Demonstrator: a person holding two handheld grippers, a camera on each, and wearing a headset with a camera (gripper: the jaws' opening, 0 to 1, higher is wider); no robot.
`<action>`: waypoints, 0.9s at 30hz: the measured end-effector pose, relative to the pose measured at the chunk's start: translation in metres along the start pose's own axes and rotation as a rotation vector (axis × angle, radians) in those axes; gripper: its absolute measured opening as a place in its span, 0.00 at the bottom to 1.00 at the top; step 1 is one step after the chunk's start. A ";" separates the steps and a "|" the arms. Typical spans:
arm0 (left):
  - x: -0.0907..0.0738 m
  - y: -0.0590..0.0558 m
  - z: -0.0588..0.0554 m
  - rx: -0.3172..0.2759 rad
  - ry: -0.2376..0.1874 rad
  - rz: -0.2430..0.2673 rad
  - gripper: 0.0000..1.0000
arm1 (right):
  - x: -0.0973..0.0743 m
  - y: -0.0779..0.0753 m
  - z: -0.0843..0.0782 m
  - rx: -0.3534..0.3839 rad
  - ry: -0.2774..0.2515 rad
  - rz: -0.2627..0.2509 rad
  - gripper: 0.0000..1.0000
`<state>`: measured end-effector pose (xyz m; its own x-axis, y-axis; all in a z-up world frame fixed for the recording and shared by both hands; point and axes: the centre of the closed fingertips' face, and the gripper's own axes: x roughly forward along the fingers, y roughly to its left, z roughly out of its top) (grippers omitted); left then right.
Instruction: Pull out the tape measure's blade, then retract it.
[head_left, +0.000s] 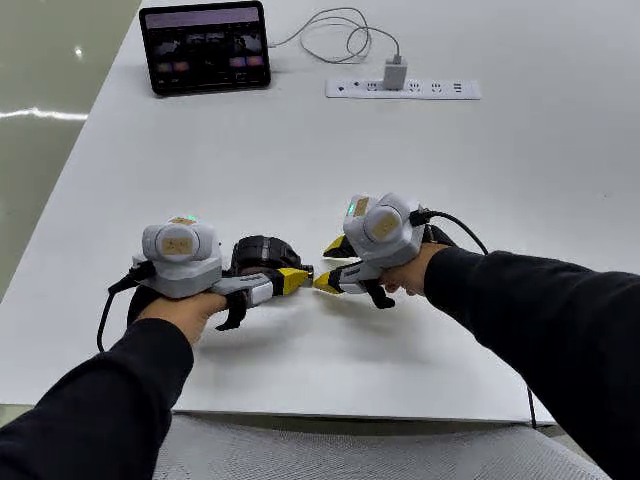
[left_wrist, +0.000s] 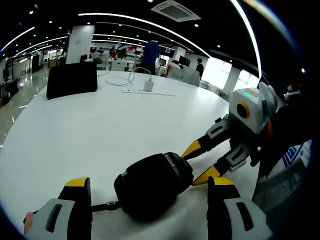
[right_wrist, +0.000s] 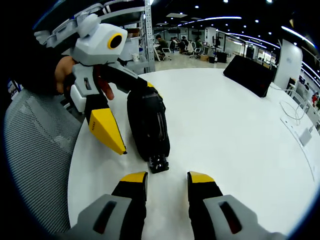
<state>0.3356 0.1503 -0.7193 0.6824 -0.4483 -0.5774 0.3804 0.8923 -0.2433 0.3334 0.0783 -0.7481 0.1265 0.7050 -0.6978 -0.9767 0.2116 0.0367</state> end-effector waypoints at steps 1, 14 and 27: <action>-0.001 -0.004 0.000 0.010 0.002 -0.023 0.97 | -0.003 0.000 0.000 0.003 -0.006 -0.002 0.30; -0.017 -0.017 0.009 0.071 -0.033 -0.139 1.00 | -0.042 -0.005 -0.001 0.014 -0.063 -0.055 0.41; -0.037 -0.012 -0.003 0.132 0.013 -0.186 1.00 | -0.090 -0.001 -0.031 0.083 -0.075 -0.110 0.52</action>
<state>0.3038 0.1565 -0.6978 0.5852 -0.6026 -0.5425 0.5775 0.7794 -0.2429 0.3182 -0.0061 -0.7076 0.2477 0.7225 -0.6455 -0.9389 0.3433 0.0239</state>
